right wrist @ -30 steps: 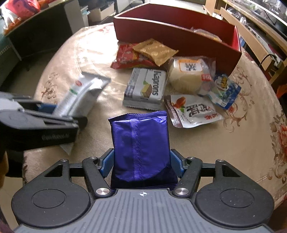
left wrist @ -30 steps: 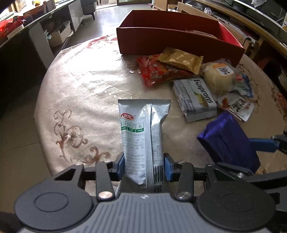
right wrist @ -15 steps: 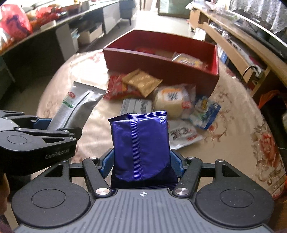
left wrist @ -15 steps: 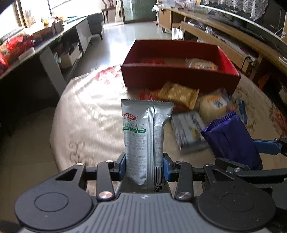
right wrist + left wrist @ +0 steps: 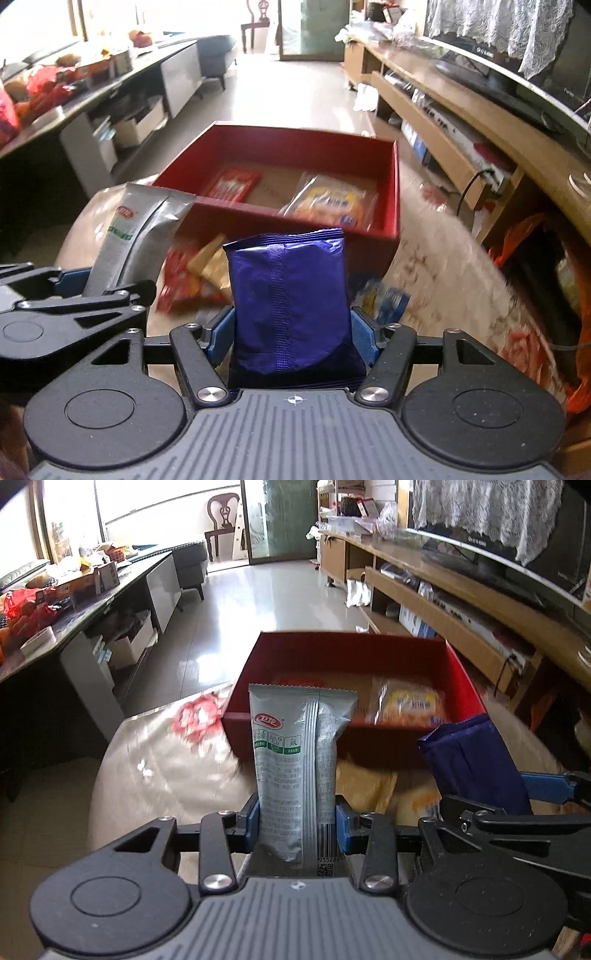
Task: Organize snacks
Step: 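Carry both held packets over the red box and lower them inside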
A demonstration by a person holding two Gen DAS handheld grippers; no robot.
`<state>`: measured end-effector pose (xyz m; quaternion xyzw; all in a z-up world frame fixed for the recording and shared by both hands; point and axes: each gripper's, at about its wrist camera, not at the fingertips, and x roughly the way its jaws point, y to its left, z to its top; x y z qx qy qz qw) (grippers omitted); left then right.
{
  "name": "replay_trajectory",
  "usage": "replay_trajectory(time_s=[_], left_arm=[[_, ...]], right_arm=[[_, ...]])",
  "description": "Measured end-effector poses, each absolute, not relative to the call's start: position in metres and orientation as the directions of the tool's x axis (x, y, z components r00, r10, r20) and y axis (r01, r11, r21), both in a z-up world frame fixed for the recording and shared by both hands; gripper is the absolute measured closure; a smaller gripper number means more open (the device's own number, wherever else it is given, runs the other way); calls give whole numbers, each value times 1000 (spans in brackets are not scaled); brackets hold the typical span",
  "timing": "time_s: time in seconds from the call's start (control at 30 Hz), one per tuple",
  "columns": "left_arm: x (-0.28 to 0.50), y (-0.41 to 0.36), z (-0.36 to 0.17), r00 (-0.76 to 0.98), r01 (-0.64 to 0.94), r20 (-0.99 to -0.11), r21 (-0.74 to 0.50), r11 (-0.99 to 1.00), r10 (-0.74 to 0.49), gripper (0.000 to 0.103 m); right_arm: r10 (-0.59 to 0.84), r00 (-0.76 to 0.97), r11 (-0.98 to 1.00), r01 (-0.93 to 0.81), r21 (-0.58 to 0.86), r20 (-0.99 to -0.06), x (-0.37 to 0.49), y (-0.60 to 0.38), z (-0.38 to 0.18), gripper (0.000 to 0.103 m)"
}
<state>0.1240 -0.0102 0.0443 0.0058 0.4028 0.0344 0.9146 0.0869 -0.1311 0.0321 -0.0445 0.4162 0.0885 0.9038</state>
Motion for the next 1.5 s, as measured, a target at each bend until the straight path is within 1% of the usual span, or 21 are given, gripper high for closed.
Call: replay_trajectory(time_s=[0.23, 0.5, 0.8, 1.3, 1.4, 1.47, 1.5], left_arm=[[165, -6, 54, 699, -79, -711, 31, 996, 77, 64], [221, -4, 56, 713, -88, -697, 21, 996, 77, 64], [267, -3, 35, 681, -102, -727, 21, 995, 85, 66], [284, -5, 2, 618, -112, -777, 60, 992, 117, 67], [284, -6, 2, 616, -114, -778, 65, 991, 122, 65], [283, -4, 2, 613, -117, -780, 62, 991, 121, 62], [283, -3, 2, 610, -122, -783, 58, 991, 121, 61]], right_arm=[[95, 672, 985, -171, -28, -734, 126, -126, 42, 32], [96, 683, 989, -149, -10, -725, 176, -128, 45, 32], [91, 661, 989, -146, -8, -745, 219, -124, 29, 32], [85, 597, 984, -176, -27, -798, 240, -116, 0, 31], [88, 593, 984, -178, -24, -800, 241, -116, -2, 30], [76, 592, 984, -174, -35, -803, 240, -116, -2, 30], [69, 596, 984, -170, -42, -800, 241, -116, -2, 28]])
